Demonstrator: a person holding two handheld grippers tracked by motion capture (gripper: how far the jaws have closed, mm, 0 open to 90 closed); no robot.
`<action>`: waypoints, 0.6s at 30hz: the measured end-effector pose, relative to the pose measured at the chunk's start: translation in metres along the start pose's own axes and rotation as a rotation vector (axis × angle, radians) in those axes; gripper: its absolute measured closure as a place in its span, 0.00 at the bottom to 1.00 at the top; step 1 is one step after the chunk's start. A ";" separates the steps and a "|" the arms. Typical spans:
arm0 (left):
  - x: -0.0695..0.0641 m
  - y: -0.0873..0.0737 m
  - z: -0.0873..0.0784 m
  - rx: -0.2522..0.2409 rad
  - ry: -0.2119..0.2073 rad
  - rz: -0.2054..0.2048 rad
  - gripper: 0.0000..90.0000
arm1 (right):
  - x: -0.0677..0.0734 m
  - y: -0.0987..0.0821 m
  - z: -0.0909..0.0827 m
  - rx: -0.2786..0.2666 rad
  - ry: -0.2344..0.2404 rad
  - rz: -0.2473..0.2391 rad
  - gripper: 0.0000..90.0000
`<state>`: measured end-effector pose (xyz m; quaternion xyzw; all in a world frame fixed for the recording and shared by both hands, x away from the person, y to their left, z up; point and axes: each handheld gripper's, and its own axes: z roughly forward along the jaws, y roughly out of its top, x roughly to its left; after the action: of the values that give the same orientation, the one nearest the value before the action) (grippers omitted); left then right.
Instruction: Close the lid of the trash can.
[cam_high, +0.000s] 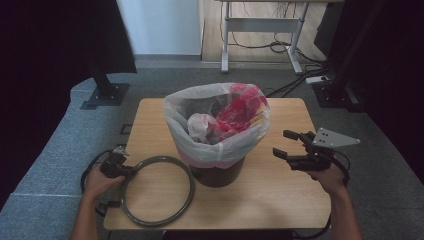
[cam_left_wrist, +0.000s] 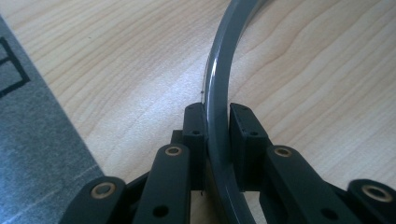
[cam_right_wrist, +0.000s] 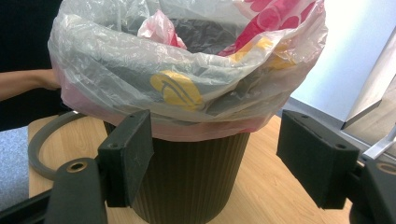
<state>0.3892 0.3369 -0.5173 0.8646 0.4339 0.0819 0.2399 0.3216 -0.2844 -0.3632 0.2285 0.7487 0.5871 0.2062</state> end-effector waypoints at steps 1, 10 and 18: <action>0.000 0.000 0.000 0.000 -0.007 0.000 0.86 | 0.000 0.000 0.000 -0.002 -0.001 0.001 0.29; 0.001 0.002 -0.016 -0.055 -0.039 -0.004 0.88 | -0.002 -0.004 -0.001 0.000 -0.003 0.009 0.29; 0.000 0.006 -0.030 -0.106 -0.064 -0.002 0.88 | -0.004 -0.007 -0.001 0.003 -0.004 0.017 0.29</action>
<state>0.3832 0.3444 -0.4885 0.8522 0.4220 0.0767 0.2995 0.3233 -0.2888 -0.3692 0.2363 0.7473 0.5872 0.2021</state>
